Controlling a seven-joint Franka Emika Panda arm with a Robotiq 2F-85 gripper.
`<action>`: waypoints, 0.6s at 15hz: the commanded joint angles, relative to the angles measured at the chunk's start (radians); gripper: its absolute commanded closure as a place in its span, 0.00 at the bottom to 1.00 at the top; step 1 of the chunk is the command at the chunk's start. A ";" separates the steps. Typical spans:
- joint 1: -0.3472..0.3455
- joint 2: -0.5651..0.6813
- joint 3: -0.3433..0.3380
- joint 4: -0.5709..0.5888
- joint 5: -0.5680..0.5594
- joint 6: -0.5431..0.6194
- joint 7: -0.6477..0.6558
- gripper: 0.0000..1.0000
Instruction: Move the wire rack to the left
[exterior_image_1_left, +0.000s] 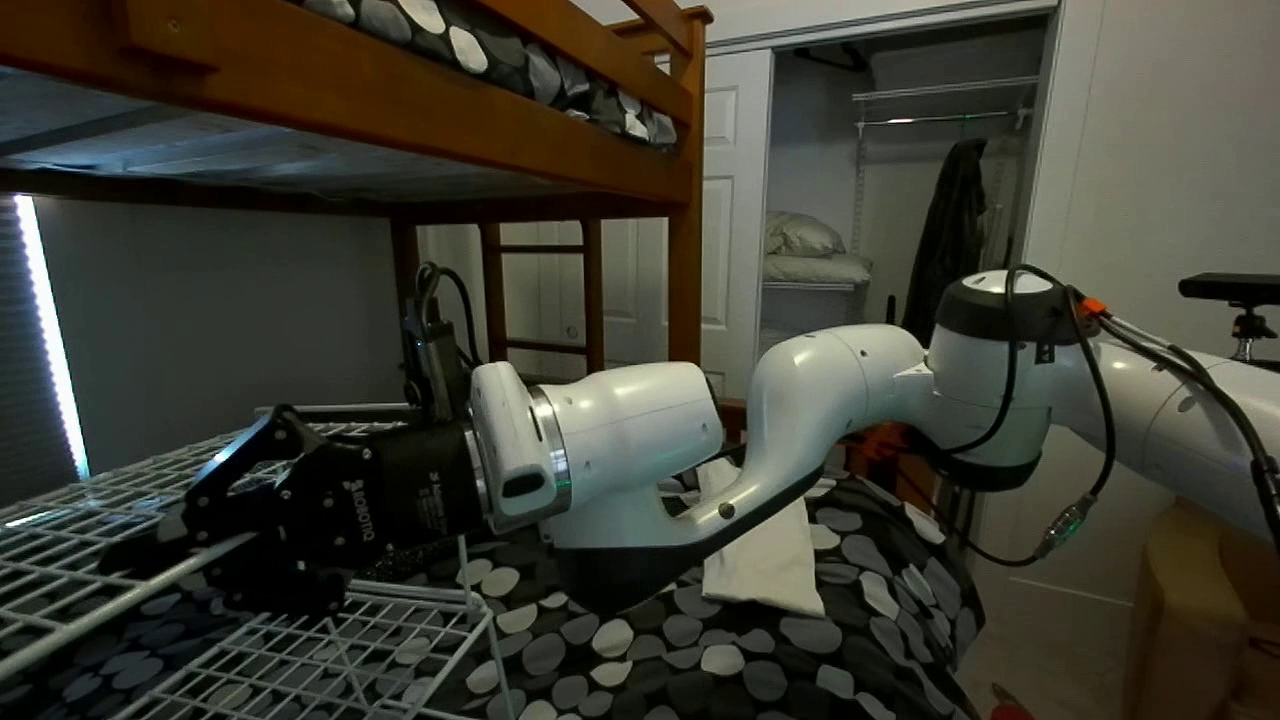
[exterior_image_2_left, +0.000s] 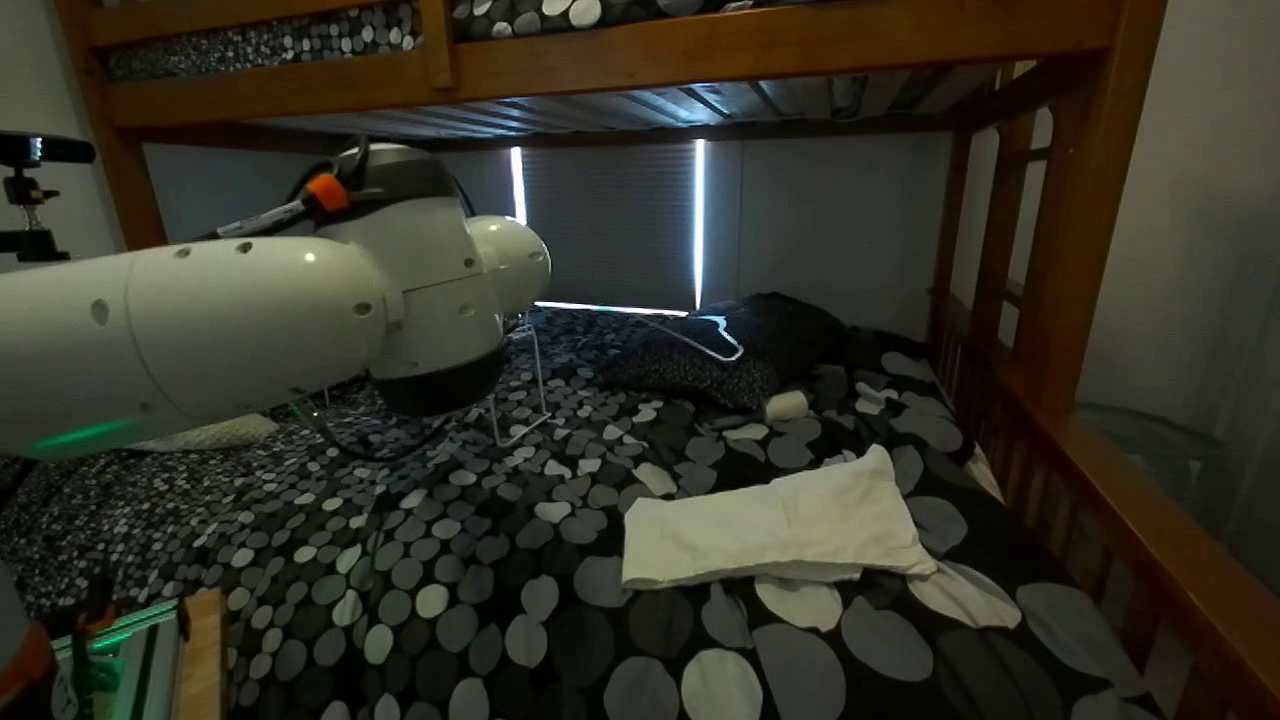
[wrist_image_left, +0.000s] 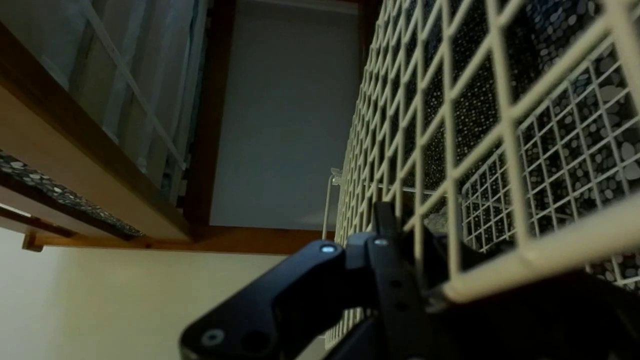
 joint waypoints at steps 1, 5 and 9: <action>0.011 0.038 -0.041 -0.003 -0.019 0.037 -0.174 0.99; 0.004 0.056 -0.062 0.003 -0.018 0.079 -0.204 0.99; -0.033 0.082 -0.044 -0.056 -0.011 0.003 -0.185 0.56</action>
